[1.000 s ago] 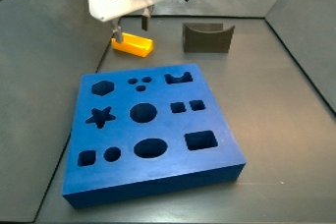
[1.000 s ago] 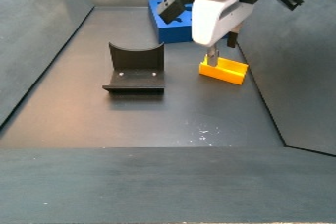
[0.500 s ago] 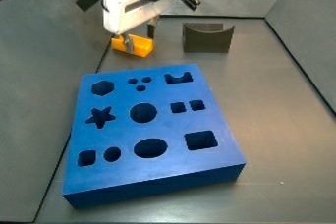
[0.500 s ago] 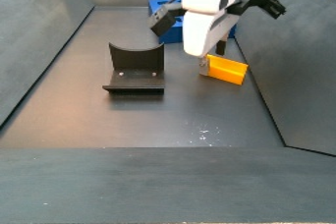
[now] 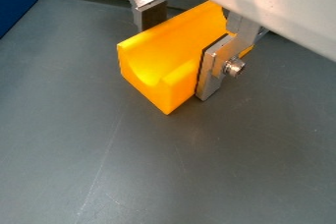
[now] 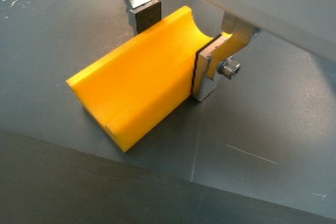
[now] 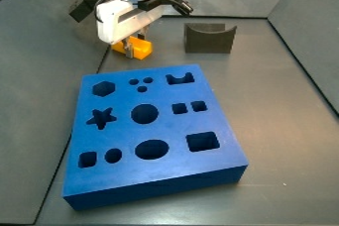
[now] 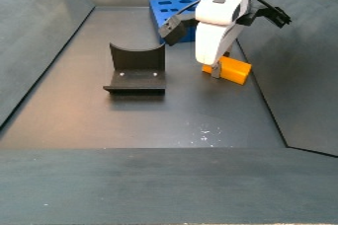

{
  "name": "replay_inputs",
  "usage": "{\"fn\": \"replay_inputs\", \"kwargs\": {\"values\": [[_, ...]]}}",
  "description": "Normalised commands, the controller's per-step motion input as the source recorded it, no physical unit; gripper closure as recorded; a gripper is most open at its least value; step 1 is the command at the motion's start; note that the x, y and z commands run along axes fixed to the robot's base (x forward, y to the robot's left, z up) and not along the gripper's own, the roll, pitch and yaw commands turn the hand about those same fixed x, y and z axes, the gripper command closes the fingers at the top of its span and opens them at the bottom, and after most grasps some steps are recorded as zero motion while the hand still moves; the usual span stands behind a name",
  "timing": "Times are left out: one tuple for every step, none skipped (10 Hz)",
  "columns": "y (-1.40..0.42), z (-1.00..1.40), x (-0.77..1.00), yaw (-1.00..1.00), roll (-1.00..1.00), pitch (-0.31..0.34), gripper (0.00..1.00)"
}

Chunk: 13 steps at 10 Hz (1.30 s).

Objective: Pick up the arch object. Move up. Place the arch object on the fixture. Regrasp the arch object. Move to above the board. Insert the arch object.
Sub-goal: Pick up the arch object, then move up.

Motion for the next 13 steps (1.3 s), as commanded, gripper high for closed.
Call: {"fn": "replay_inputs", "kwargs": {"values": [[0.00,0.00,0.00,0.00,0.00,0.000,1.00],[0.00,0.00,0.00,0.00,0.00,0.000,1.00],[0.00,0.00,0.00,0.00,0.00,0.000,1.00],[0.00,0.00,0.00,0.00,0.00,0.000,1.00],[0.00,0.00,0.00,0.00,0.00,0.000,1.00],[0.00,0.00,0.00,0.00,0.00,0.000,1.00],[0.00,0.00,0.00,0.00,0.00,0.000,1.00],[0.00,0.00,0.00,0.00,0.00,0.000,1.00],[0.00,0.00,0.00,0.00,0.00,0.000,1.00],[0.00,0.00,0.00,0.00,0.00,0.000,1.00],[0.00,0.00,0.00,0.00,0.00,0.000,1.00],[0.00,0.00,0.00,0.00,0.00,0.000,1.00],[0.00,0.83,0.00,0.00,0.00,0.000,1.00]]}}
